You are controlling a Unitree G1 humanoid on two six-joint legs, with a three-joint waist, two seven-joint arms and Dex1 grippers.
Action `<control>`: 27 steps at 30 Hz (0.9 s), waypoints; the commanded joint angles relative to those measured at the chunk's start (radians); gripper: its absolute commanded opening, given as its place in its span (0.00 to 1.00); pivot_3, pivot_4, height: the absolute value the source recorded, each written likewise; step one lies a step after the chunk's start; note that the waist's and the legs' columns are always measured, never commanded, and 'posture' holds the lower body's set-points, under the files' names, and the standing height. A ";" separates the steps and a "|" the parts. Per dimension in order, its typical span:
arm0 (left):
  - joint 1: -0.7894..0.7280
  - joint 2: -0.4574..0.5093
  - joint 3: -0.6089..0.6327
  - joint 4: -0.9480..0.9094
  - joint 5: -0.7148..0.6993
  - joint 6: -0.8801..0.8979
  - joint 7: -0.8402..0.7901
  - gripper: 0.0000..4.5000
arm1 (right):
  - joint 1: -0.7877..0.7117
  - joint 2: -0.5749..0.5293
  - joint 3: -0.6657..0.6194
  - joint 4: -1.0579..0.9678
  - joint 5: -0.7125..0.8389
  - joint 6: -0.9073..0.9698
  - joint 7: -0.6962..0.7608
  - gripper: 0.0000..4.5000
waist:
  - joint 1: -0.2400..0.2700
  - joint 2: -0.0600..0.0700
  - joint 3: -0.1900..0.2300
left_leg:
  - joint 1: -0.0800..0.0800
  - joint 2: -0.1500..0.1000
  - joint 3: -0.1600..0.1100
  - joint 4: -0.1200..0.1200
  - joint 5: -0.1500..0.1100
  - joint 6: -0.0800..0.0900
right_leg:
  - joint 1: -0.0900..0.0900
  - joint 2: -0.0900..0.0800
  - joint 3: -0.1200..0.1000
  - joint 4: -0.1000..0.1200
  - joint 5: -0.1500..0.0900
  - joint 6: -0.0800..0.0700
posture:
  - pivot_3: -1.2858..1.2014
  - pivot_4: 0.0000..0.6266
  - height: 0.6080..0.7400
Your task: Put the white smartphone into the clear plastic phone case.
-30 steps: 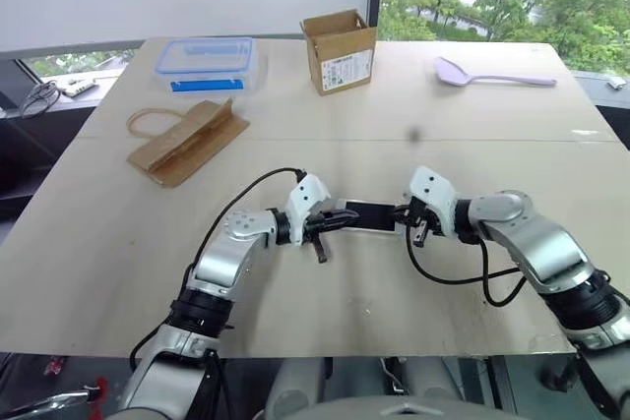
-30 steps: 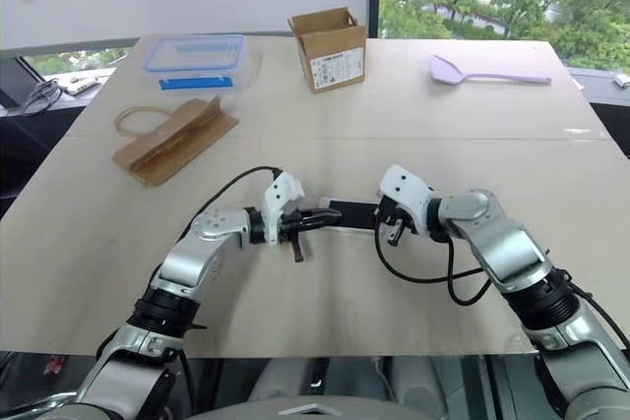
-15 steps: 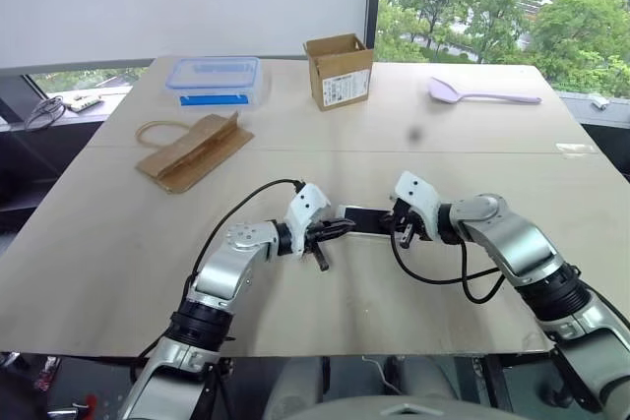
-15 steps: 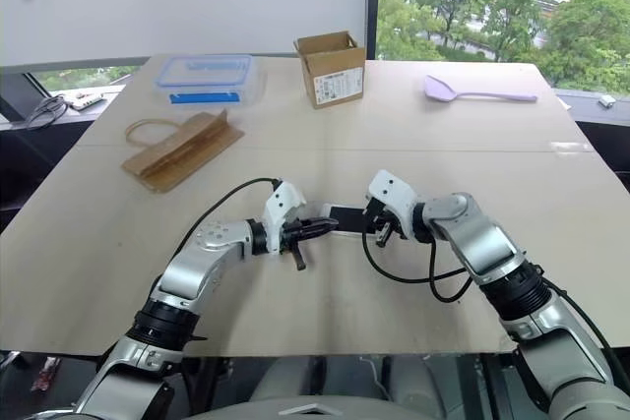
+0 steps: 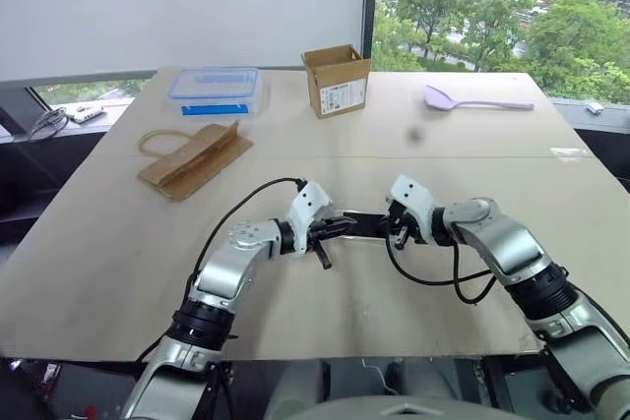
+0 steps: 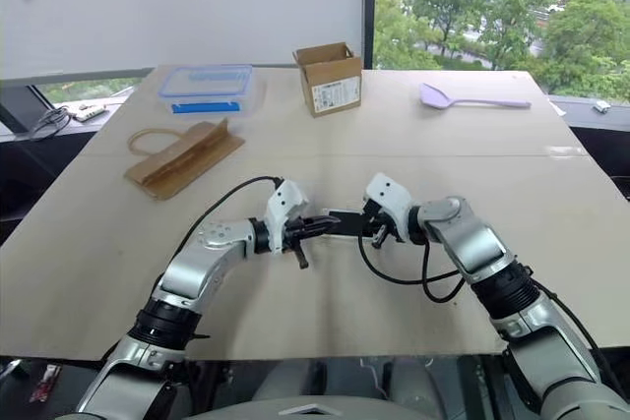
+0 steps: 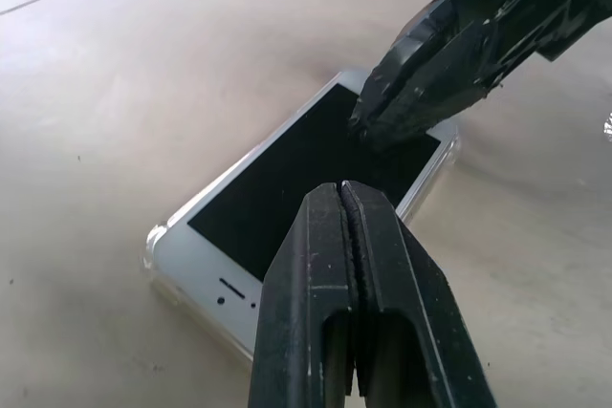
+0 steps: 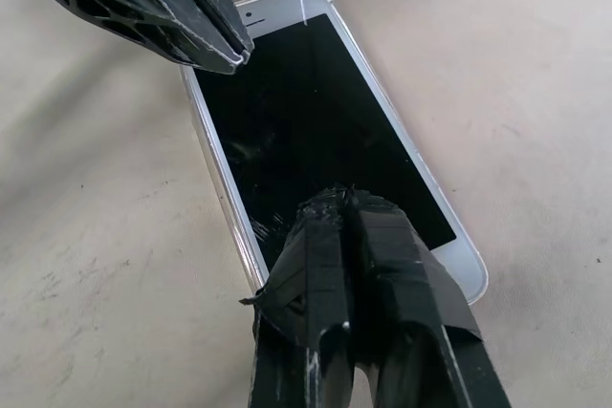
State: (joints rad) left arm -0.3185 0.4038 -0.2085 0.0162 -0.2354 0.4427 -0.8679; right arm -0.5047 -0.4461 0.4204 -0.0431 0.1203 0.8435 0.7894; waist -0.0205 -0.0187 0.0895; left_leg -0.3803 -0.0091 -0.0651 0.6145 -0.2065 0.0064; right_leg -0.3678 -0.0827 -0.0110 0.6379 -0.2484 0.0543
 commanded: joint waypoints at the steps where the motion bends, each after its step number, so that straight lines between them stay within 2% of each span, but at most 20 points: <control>1: -0.025 -0.005 -0.003 -0.037 0.001 -0.005 0.006 0.00 | 0.141 -0.010 0.167 0.335 -0.073 0.137 -0.002 0.00 | -0.007 0.004 -0.003 | 0.000 0.000 0.000 0.000 0.000 0.000 | 0.000 -0.001 -0.001 0.000 0.000 0.000 | 0.52 0.24 1.00; 5: -0.026 -0.020 0.029 -0.036 -0.013 -0.010 0.033 0.00 | 0.164 0.021 0.077 0.323 -0.036 0.101 -0.021 0.00 | -0.018 0.008 -0.006 | -0.001 0.000 -0.002 -0.002 0.000 0.000 | 0.001 -0.003 -0.006 -0.008 0.000 0.000 | 0.52 0.24 1.00; 8: -0.029 -0.034 0.074 -0.028 -0.033 -0.011 0.068 0.00 | 0.195 0.043 -0.016 0.256 -0.027 -0.038 -0.062 0.00 | -0.021 0.009 -0.004 | -0.004 0.000 -0.004 -0.003 -0.001 0.000 | 0.001 -0.004 -0.009 -0.012 0.000 0.000 | 0.52 0.24 1.00; 12: -0.036 -0.036 0.120 0.002 -0.028 -0.014 0.111 0.00 | 0.259 0.072 -0.134 0.074 0.033 -0.181 -0.079 0.00 | -0.020 0.010 0.008 | -0.011 0.000 -0.007 -0.003 -0.001 0.000 | -0.005 -0.005 -0.013 -0.013 0.000 0.000 | 0.52 0.24 1.00; 16: -0.037 -0.024 0.138 0.010 -0.034 -0.013 0.111 0.00 | 0.303 0.083 -0.211 -0.056 0.073 -0.204 -0.104 0.00 | -0.013 0.017 0.036 | -0.020 -0.001 -0.008 -0.003 0.000 0.000 | -0.012 -0.006 -0.015 -0.013 0.000 0.001 | 0.52 0.24 1.00; 21: -0.016 0.015 0.162 -0.008 -0.062 0.003 0.073 0.00 | 0.328 0.064 -0.276 -0.208 0.106 -0.208 -0.128 0.00 | 0.007 0.015 0.050 | -0.036 -0.005 -0.010 -0.005 0.001 0.001 | -0.030 0.000 -0.018 -0.010 0.009 0.000 | 0.52 0.24 1.00; 22: -0.008 0.031 0.162 -0.015 -0.069 0.012 0.057 0.00 | 0.331 0.057 -0.287 -0.238 0.110 -0.199 -0.135 0.00 | 0.007 0.015 0.051 | -0.037 -0.005 -0.010 -0.005 0.001 0.000 | -0.030 0.004 -0.019 -0.010 0.008 0.000 | 0.52 0.24 1.00; 27: 0.030 0.084 0.146 -0.042 -0.081 0.033 0.010 0.00 | 0.349 0.010 -0.317 -0.366 0.118 -0.150 -0.167 0.00 | 0.012 0.012 0.072 | -0.037 -0.007 -0.009 -0.006 0.000 0.001 | -0.030 0.002 -0.020 -0.012 0.007 0.002 | 0.52 0.24 1.00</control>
State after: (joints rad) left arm -0.3082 0.4706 -0.0568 0.0094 -0.3075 0.4685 -0.8352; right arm -0.1763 -0.4122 0.1293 -0.3699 0.2447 0.6613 0.6459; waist -0.0087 -0.0065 0.1614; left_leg -0.4178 -0.0167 -0.0744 0.6084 -0.2069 0.0076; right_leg -0.3977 -0.0812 -0.0314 0.6255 -0.2435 0.0596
